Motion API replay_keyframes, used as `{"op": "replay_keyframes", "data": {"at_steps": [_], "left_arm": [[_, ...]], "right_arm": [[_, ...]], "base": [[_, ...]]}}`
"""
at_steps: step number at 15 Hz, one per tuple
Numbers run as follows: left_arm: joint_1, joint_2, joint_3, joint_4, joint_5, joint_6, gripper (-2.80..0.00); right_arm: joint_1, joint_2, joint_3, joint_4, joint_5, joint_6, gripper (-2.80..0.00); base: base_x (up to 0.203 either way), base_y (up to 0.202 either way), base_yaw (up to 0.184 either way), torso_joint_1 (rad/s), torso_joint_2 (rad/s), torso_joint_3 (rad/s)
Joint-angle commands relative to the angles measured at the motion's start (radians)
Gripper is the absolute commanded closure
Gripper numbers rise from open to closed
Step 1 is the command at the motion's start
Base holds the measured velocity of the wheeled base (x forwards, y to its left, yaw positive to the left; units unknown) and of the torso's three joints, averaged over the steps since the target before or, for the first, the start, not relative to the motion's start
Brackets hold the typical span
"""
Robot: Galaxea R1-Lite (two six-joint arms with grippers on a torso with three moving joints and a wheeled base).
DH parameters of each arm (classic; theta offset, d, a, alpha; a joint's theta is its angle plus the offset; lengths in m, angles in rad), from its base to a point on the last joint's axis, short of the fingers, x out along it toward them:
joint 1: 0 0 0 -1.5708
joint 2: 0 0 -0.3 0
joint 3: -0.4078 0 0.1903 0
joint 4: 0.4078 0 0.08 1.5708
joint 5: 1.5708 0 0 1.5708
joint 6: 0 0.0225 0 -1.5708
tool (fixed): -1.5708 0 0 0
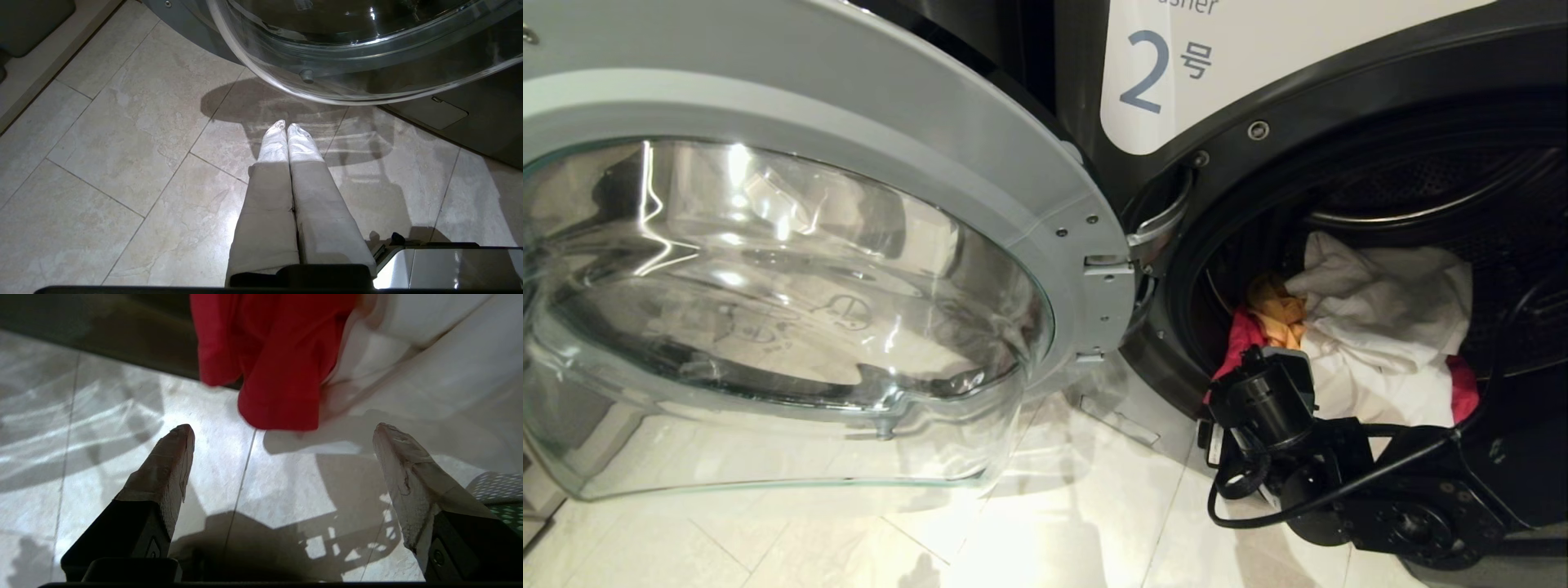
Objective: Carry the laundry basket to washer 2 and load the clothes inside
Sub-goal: Place the clothes into the washing machine
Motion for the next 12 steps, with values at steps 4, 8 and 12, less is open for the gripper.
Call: {"op": "replay_keyframes", "data": {"at_steps": [4, 8, 12], "left_arm": [[0.000, 0.000, 0.002, 0.000, 0.000, 0.000, 0.00], [0.000, 0.000, 0.002, 0.000, 0.000, 0.000, 0.00], [0.000, 0.000, 0.002, -0.001, 0.000, 0.000, 0.00]], "right_arm": [[-0.011, 0.095, -0.089, 0.001, -0.186, -0.015, -2.80], [-0.053, 0.141, -0.104, 0.004, -0.223, -0.017, -2.80], [-0.082, 0.130, -0.105, 0.035, -0.224, -0.019, -2.80]], "base": [[0.000, 0.000, 0.000, 0.000, 0.00, 0.000], [0.000, 0.000, 0.000, 0.000, 0.00, 0.000], [0.000, 0.000, 0.000, 0.000, 0.00, 0.000]]}}
